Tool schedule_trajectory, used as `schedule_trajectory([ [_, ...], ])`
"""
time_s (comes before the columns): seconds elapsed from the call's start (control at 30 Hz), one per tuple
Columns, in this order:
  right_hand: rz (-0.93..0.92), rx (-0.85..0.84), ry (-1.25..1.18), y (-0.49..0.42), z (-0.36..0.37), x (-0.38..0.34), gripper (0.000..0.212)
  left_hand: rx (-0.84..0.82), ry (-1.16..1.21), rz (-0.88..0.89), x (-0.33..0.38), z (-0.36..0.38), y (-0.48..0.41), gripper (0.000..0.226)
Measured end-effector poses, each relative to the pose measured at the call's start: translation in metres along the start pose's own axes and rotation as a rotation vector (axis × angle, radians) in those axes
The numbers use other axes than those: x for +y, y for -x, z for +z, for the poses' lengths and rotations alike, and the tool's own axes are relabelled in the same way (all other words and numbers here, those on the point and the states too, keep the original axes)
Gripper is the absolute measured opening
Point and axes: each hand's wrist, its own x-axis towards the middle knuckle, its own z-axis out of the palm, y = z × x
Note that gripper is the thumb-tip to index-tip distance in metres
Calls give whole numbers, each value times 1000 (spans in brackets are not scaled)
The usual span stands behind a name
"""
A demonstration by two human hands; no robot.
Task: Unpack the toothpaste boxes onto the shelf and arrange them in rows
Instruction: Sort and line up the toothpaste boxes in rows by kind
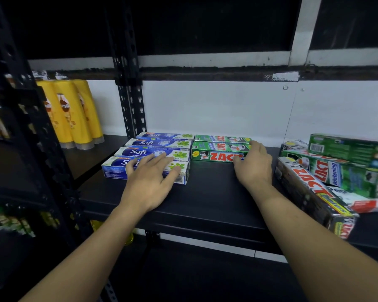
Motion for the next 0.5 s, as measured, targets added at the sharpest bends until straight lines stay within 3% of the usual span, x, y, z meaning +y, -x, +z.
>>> schedule_trajectory([
  [0.13,-166,58,-3,17,-6,-8,48,-6,5,-12,1,-1,-1,51],
  [0.27,-329,5,23,32,-22,-24,42,-9,-3,-8,3,-2,0,49],
  [0.4,-330,-73,66,25,-66,-34,36,26,-34,44,5,-6,4,60],
  [0.5,-313,-104,169,15,-112,-25,32,121,-110,171,9,-11,8,55],
])
